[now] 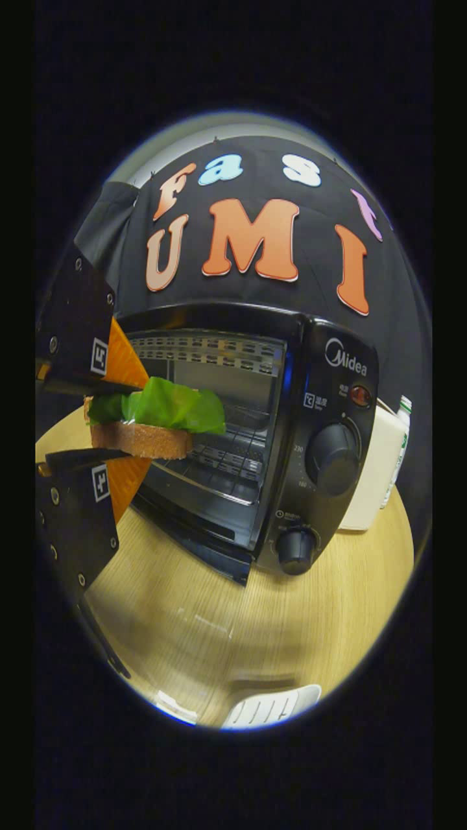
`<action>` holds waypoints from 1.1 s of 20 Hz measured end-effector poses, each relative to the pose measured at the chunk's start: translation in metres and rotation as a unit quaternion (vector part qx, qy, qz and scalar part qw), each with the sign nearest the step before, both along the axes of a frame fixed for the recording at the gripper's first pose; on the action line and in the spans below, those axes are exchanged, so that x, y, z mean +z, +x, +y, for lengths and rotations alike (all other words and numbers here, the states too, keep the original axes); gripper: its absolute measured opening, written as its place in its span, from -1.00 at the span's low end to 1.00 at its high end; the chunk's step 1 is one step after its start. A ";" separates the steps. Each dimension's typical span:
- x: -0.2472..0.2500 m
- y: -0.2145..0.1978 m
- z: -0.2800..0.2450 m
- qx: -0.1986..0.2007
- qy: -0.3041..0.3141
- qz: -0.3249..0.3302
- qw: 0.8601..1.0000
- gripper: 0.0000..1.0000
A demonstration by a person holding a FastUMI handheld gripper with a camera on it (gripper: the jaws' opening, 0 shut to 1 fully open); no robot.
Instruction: Open the toaster oven, put the food inside, and close the toaster oven door.
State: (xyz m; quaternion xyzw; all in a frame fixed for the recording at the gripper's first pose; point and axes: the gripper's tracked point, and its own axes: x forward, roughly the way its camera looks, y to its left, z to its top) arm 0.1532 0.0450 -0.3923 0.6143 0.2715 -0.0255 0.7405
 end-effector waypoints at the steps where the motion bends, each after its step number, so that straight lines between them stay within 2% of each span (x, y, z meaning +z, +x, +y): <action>1: 0.000 0.005 0.002 -0.004 0.000 0.001 1.000 -0.29; 6: -0.003 0.021 0.003 -0.011 -0.009 0.016 1.000 -0.29; 8: -0.005 0.020 0.003 -0.011 0.000 0.024 1.000 -0.20; 9: -0.010 0.020 0.004 -0.009 -0.001 0.034 0.999 -0.13; 11: -0.012 0.017 0.002 -0.008 -0.005 0.040 0.999 0.14; 14: -0.013 0.010 0.000 -0.002 -0.027 0.042 0.999 0.23; 16: -0.016 0.004 -0.003 0.002 -0.047 0.049 0.998 0.38; 19: -0.021 -0.001 -0.005 0.006 -0.052 0.055 0.997 0.95; 22: -0.019 -0.006 -0.002 0.014 -0.052 0.052 0.997 0.96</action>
